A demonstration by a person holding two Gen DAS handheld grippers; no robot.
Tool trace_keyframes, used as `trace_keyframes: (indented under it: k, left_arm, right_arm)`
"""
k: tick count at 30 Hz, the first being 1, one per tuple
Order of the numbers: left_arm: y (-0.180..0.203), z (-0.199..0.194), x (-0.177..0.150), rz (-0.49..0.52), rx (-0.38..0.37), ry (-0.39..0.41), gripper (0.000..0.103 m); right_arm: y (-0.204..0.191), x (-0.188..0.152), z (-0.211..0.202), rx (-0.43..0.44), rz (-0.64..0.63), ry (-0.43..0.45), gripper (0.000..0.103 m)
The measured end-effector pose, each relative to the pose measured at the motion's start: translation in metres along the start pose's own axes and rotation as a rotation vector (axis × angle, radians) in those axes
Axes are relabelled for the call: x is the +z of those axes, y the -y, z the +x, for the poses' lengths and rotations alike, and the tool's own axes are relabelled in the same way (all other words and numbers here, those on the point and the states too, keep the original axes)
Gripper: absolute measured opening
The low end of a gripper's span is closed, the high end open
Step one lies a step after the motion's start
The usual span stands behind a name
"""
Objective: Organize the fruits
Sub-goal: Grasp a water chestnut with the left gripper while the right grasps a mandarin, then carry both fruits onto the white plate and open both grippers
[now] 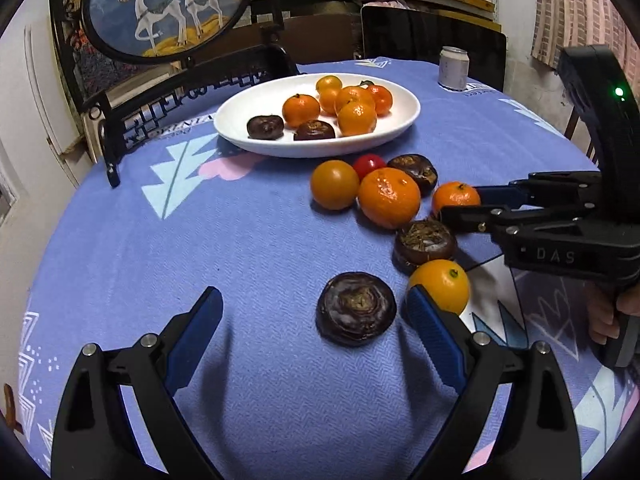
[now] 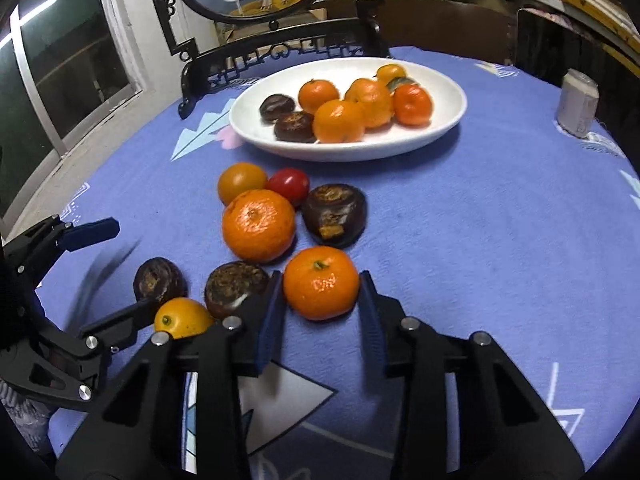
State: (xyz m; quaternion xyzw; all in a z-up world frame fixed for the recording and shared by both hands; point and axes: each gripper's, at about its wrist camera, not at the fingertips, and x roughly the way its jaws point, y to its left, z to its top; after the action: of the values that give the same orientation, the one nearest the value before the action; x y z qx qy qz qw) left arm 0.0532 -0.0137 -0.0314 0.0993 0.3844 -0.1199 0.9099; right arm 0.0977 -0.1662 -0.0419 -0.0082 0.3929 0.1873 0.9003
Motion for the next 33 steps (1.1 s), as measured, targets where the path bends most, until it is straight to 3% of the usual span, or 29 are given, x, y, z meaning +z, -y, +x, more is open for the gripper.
trace_keyframes:
  k: [6,8,12,15,21,24,28,33]
  left_arm:
    - [0.008,0.01,-0.002,0.033,-0.013,-0.041,0.092]
    - [0.011,0.018,-0.002,0.045,-0.02,-0.074,0.084]
    - [0.004,0.017,-0.001,0.004,-0.046,-0.065,0.065]
    - [0.008,0.016,-0.001,0.017,-0.072,-0.06,0.044]
    - [0.008,0.016,0.001,-0.001,-0.094,-0.06,0.042]
    - [0.003,0.012,0.008,-0.012,-0.07,-0.032,0.042]
    - [-0.014,0.004,0.041,-0.064,-0.021,0.034,0.043]
    - [-0.035,0.009,0.107,-0.127,0.034,0.112,0.043]
  right_arm:
    - [0.017,0.003,-0.001,-0.044,0.051,-0.002,0.039]
    - [0.017,0.004,0.001,-0.042,0.052,-0.007,0.039]
    - [0.015,0.004,0.0,-0.041,0.042,-0.002,0.039]
    - [0.016,0.003,0.0,-0.043,0.044,-0.009,0.039]
    - [0.017,0.002,0.0,-0.048,0.043,-0.006,0.039]
    - [0.021,0.004,-0.004,-0.047,0.059,0.01,0.039]
    - [0.029,0.016,-0.019,-0.026,0.098,0.059,0.039]
    - [0.038,0.066,-0.03,-0.07,0.097,0.147,0.039]
